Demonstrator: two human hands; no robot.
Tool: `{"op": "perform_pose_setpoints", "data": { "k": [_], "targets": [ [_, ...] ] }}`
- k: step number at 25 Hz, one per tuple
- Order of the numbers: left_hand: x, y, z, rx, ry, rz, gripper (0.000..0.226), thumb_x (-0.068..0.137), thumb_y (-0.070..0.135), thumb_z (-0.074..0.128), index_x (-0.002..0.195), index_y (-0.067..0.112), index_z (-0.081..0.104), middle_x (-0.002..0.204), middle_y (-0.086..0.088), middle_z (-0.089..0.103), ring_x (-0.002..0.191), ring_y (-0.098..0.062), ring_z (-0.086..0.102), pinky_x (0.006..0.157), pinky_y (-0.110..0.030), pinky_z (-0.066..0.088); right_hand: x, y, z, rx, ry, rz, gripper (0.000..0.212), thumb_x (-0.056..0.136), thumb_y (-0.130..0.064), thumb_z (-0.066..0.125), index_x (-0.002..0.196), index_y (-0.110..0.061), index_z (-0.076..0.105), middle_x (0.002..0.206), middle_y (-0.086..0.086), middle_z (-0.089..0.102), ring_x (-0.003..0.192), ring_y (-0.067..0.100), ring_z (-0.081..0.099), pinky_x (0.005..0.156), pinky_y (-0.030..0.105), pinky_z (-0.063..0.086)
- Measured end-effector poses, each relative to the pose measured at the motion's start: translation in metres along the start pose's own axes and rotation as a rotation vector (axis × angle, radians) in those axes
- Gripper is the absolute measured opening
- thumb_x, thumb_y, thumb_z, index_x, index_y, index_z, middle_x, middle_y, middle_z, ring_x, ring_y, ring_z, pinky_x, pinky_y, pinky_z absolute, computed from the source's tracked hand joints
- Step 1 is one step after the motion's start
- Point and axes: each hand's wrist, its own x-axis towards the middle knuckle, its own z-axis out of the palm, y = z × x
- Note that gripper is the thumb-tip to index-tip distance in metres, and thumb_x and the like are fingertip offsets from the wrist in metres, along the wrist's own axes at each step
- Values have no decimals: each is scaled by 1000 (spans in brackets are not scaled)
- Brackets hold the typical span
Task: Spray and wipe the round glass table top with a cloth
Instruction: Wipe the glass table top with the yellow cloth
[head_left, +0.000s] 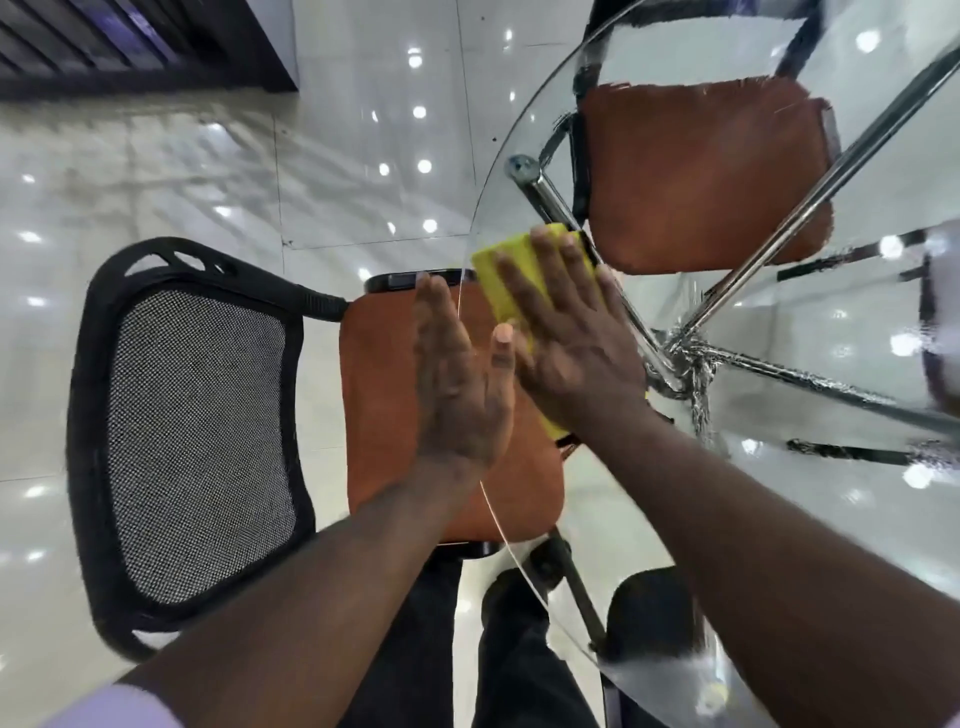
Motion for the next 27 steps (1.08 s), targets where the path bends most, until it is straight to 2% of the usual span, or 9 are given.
{"op": "perform_pose_setpoints", "data": {
  "k": [3,7,10,13,17,20,23,25,27],
  "targets": [
    [2,8,17,160,-45,-185,81,107,59,25,167,11,-4,176,-7,-4,163,-17,-1,133,-41,6,-69,47,-12,-76,8,69,68,110,-47,41,173,-34,19,183,4,7,170,28,8,131,59,25],
    [7,6,23,337,-79,-195,82,109,57,26,165,6,-4,176,-14,2,162,-28,10,130,-52,19,-157,81,-22,-158,-104,-29,74,104,-44,47,172,-31,21,181,13,14,168,36,15,124,67,34],
    [5,3,29,397,-79,-185,81,110,54,31,164,2,0,173,-21,10,160,-35,18,128,-54,26,-94,86,-24,-133,-84,-132,66,108,-45,45,171,-31,27,181,10,15,168,33,13,129,62,28],
    [7,-8,36,444,-36,-152,80,111,48,37,164,-1,3,171,-25,15,158,-38,22,128,-55,25,27,76,-15,-127,-11,-312,65,110,-53,40,172,-39,22,183,2,10,170,25,5,135,52,17],
    [6,-3,37,518,-79,-168,78,111,52,28,164,3,-1,173,-22,9,160,-36,14,130,-53,20,127,29,-8,-129,19,-453,66,109,-69,33,170,-47,22,182,-5,14,169,21,10,135,49,18],
    [8,3,33,493,-67,-189,78,110,55,26,164,4,0,172,-22,13,159,-36,19,128,-54,25,85,55,-18,-114,-26,-349,65,110,-68,32,170,-47,18,183,-7,8,170,18,5,136,47,14],
    [10,4,34,454,-54,-180,79,109,51,32,163,-1,7,170,-26,20,156,-39,26,124,-56,32,-28,98,-28,-156,-40,-169,65,112,-59,38,171,-42,19,183,1,9,170,25,7,132,57,25],
    [9,3,33,461,-61,-190,79,109,52,29,163,-1,7,170,-26,20,156,-40,26,125,-55,32,-63,108,-28,-183,-71,-188,64,112,-57,41,171,-40,23,182,4,12,169,30,10,128,60,29],
    [9,2,33,477,-70,-184,79,109,53,26,163,0,6,170,-26,19,157,-39,25,126,-54,30,-29,104,-29,-172,-81,-260,62,112,-57,40,170,-43,24,183,2,12,169,28,9,131,59,26]
  ]
}}
